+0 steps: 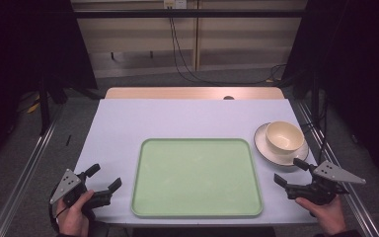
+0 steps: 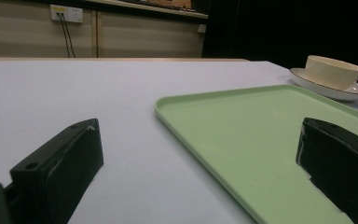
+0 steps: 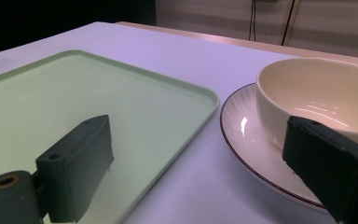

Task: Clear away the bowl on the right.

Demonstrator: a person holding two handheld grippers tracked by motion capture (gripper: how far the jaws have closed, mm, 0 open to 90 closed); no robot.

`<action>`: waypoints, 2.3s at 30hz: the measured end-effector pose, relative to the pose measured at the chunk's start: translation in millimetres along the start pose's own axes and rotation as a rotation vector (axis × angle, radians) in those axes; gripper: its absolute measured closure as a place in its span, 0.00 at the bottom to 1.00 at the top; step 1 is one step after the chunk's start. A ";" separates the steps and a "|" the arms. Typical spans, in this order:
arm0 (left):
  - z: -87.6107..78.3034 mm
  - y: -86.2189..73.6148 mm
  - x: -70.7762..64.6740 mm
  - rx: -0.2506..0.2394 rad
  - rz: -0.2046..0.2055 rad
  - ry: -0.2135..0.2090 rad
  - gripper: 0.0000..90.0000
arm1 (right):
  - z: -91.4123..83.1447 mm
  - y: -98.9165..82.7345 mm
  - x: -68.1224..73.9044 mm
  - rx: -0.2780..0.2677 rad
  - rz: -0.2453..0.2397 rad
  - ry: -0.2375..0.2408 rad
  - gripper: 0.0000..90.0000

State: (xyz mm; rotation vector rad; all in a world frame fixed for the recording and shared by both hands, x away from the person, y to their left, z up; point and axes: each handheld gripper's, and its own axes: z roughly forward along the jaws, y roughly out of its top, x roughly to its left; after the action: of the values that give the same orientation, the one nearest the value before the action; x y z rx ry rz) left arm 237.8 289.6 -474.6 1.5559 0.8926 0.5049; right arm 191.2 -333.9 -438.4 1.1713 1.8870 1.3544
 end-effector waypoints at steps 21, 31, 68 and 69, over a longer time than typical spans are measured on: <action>-1.2 0.1 -1.7 -0.001 0.004 0.004 0.01 | 5.5 1.0 -0.9 0.075 -0.018 0.028 0.07; -0.8 0.1 -1.5 0.003 0.006 0.000 0.01 | 0.3 4.7 -9.6 0.086 0.038 0.050 0.12; 0.3 0.1 -1.4 0.006 0.002 -0.010 0.01 | 3.5 38.9 -67.6 0.135 0.074 -0.032 0.24; 0.3 0.1 -1.4 0.004 0.002 -0.014 0.01 | 3.9 40.1 -70.6 0.138 0.075 -0.038 0.24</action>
State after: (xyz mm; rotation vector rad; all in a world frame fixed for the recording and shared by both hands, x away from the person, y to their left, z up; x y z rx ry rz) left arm 237.2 288.3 -474.4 1.5625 0.8823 0.4934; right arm 242.0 -389.0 -406.7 1.3388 1.9528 1.2480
